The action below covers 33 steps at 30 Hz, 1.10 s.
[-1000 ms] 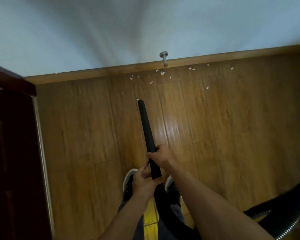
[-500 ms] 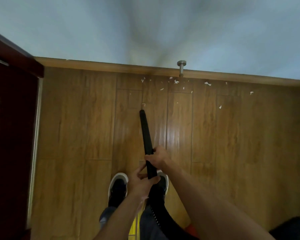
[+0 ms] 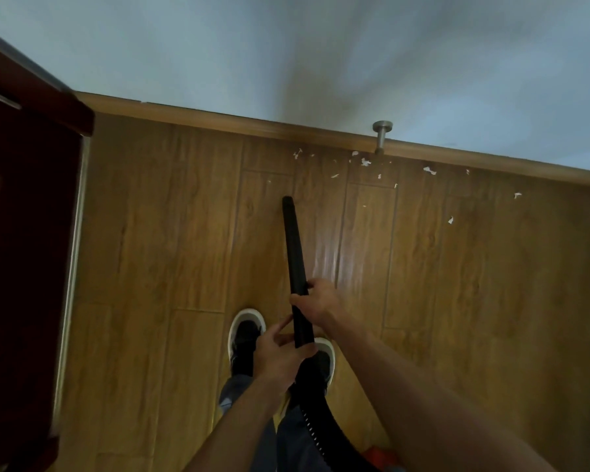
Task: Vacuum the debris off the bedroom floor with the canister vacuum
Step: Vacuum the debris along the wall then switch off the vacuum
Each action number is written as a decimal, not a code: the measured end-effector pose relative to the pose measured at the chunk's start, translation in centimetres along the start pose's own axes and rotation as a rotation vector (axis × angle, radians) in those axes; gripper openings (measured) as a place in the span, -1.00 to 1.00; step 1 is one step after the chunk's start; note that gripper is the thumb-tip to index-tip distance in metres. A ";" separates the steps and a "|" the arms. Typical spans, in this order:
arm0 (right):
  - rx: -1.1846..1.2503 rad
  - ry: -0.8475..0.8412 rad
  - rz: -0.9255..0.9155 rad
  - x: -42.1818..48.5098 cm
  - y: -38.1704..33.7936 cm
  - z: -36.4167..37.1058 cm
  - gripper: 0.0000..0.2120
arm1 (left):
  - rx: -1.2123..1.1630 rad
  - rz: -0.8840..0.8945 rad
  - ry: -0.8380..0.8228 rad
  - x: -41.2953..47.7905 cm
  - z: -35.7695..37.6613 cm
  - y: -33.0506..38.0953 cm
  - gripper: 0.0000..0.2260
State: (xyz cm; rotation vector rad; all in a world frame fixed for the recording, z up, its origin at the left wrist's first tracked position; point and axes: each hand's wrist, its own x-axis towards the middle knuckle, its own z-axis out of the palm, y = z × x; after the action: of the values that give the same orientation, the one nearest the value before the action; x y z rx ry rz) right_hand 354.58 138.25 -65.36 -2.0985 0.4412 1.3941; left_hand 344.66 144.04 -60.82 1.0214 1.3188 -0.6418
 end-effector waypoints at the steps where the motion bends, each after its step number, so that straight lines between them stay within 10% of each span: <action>1: 0.002 0.001 -0.006 0.3 -0.7 0.3 -0.72 | 0.002 0.002 0.012 0.3 -0.4 0.5 -0.40; 33: 0.295 0.081 -0.114 2.0 -6.6 1.4 -0.43 | 0.023 0.108 -0.082 3.5 -5.1 8.4 -0.39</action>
State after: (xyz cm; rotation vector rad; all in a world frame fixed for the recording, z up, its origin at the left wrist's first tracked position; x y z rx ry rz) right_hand 358.05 144.32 -65.70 -1.9114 0.5183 1.1084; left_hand 350.16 152.88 -61.94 1.0665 1.1793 -0.6117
